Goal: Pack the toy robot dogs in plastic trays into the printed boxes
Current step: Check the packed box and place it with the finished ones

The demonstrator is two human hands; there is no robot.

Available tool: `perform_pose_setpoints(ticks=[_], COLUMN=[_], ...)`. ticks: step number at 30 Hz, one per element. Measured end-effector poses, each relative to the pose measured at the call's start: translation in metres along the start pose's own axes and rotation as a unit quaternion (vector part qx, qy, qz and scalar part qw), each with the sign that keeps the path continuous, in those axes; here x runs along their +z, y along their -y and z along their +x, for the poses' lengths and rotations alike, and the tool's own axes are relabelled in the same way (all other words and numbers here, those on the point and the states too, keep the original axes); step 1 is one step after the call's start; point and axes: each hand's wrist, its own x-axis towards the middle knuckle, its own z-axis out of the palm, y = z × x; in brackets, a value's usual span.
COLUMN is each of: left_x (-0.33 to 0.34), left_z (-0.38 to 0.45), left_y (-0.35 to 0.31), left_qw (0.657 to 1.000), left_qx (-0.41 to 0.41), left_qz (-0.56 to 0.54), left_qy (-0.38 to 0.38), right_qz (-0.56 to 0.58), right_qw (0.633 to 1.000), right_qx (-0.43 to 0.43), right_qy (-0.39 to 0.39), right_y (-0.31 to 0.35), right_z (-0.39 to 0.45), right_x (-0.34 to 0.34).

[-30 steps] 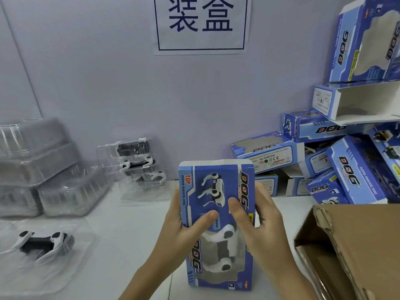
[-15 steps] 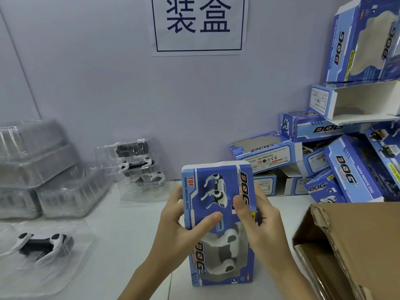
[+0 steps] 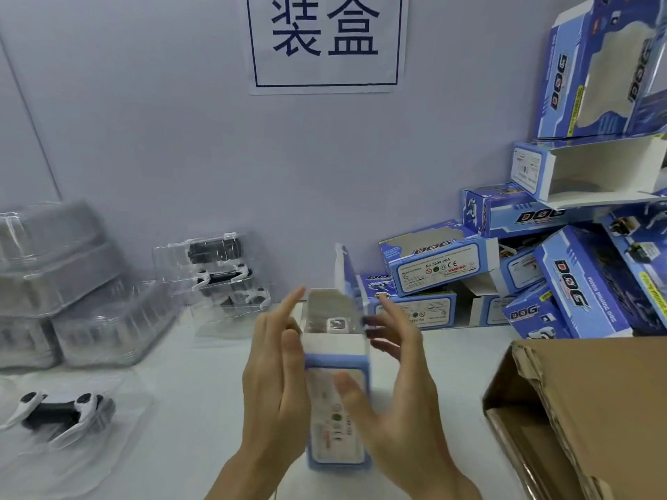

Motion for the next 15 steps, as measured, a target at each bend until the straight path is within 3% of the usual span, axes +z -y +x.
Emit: perform_pose_setpoints(ticks=[4, 7, 9, 13, 15], left_x=[0.005, 0.002, -0.005, -0.011, -0.011], left_z=[-0.001, 0.001, 0.008, 0.012, 0.009], left_y=[0.001, 0.009, 0.019, 0.032, 0.031], left_qw=[0.995, 0.997, 0.998, 0.997, 0.983], left_qx=[-0.002, 0.023, 0.006, -0.03, -0.061], left_qz=[-0.097, -0.034, -0.002, -0.015, -0.09], left_qy=[-0.014, -0.071, -0.065, 0.07, 0.147], right_qz=[0.039, 0.044, 0.059, 0.112, 0.139], right_qw=[0.999, 0.998, 0.997, 0.992, 0.989], right_qx=[0.034, 0.028, 0.033, 0.028, 0.008], right_qy=[0.014, 0.021, 0.034, 0.044, 0.047], right_y=[-0.004, -0.006, -0.009, -0.015, -0.015], right_z=[0.003, 0.007, 0.01, 0.014, 0.014], right_x=[-0.003, -0.008, -0.014, -0.025, -0.026])
